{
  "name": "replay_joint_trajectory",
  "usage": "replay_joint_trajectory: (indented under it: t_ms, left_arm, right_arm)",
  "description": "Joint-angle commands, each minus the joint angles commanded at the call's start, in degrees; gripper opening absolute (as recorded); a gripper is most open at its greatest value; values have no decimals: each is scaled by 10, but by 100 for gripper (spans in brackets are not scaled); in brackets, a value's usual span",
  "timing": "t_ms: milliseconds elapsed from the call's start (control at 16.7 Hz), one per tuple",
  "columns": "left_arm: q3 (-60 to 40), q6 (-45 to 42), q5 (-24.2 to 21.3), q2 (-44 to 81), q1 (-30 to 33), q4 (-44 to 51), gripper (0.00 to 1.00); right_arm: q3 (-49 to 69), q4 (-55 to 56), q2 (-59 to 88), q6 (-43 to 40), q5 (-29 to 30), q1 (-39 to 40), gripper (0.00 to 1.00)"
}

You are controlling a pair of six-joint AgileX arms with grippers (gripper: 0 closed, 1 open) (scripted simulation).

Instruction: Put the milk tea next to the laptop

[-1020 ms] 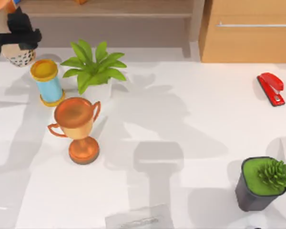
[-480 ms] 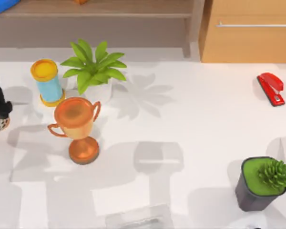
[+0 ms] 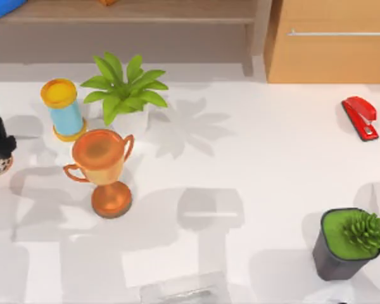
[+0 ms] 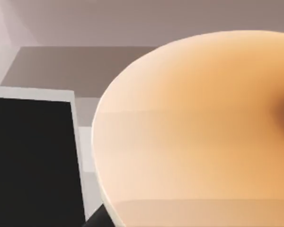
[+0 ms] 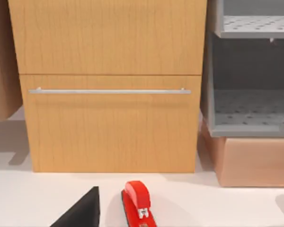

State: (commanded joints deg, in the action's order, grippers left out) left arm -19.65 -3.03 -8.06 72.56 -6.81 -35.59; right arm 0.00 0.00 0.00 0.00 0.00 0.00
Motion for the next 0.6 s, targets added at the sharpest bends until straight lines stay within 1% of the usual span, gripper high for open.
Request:
replay_joint_trajectory:
  t_ms: [600]
  left_arm:
    - [10, 1, -2, 41, -1, -94, 0]
  right_arm:
    - [0, 0, 0, 0, 0, 0, 100]
